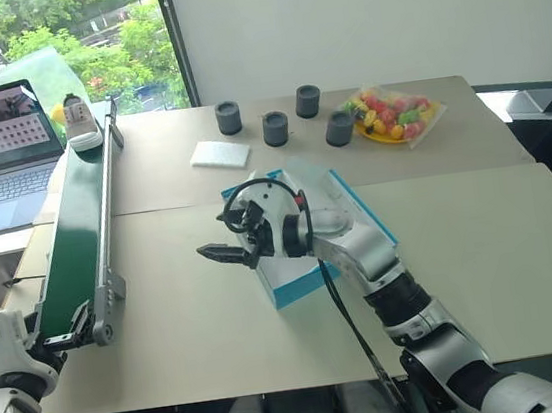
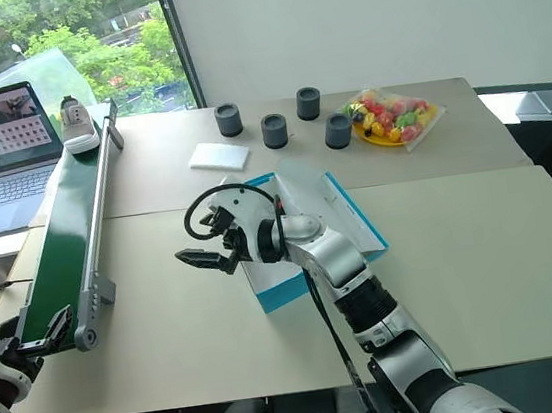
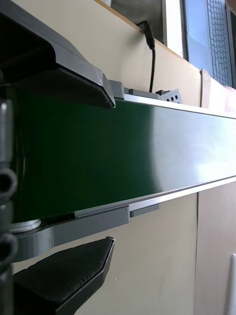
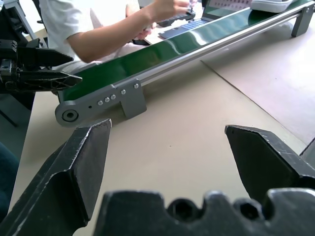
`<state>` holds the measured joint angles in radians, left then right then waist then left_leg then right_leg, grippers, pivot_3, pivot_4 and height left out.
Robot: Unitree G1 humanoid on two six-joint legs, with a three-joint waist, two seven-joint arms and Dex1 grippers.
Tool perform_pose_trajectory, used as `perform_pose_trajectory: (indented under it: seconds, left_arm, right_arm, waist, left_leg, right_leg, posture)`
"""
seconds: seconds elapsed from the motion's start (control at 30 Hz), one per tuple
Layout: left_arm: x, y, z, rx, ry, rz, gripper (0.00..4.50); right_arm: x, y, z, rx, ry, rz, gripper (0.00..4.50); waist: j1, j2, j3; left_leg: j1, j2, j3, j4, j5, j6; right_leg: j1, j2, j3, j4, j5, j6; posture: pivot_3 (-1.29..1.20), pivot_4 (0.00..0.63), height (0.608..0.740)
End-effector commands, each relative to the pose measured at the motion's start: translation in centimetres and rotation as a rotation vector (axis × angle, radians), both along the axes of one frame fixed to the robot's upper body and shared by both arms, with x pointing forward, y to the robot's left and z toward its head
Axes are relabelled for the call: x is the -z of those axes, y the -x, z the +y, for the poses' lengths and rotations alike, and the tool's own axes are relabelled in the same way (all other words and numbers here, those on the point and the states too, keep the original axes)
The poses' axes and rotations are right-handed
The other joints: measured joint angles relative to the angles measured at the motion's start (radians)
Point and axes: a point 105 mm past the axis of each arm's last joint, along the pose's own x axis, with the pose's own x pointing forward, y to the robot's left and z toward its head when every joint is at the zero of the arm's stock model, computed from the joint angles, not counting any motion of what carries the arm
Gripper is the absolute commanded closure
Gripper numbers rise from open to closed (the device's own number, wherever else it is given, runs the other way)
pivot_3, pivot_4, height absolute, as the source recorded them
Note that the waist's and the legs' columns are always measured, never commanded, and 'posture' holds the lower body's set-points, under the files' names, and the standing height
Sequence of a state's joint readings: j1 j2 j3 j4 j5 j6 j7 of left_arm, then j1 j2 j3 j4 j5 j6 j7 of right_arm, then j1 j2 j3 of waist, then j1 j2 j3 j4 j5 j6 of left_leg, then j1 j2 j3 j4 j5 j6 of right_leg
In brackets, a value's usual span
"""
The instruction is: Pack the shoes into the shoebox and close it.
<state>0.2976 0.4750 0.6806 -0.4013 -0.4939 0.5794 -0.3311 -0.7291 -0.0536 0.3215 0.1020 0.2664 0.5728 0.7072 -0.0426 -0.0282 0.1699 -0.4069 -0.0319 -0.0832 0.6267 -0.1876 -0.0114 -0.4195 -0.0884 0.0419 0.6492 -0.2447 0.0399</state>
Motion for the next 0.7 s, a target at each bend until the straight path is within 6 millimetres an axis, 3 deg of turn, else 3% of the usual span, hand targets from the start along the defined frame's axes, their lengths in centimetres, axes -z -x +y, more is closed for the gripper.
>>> perform_pose_trajectory:
  seconds: [0.03,0.7]
  left_arm:
    - [-0.49,-0.16,0.10,-0.011,-0.021,-0.017,0.00]
    - [-1.26,-0.90,0.51,-0.073,-0.057,-0.009,0.00]
  right_arm:
    - [-0.68,-0.19,-0.43,0.018,-0.023,-0.018,0.11]
    - [-0.57,-0.22,-0.76,0.035,-0.021,-0.017,0.11]
  waist:
    - [-0.001,0.000,0.000]
    - [-0.002,0.000,0.000]
  left_leg:
    - [0.000,0.000,0.000,0.000,0.000,0.000]
    - [0.000,0.000,0.001,0.000,0.000,0.000]
  right_leg:
    - [0.000,0.000,0.000,0.000,0.000,0.000]
    - [0.000,0.000,0.000,0.000,0.000,0.000]
  posture:
    - [0.00,0.150,0.726]
    - [0.00,0.150,0.726]
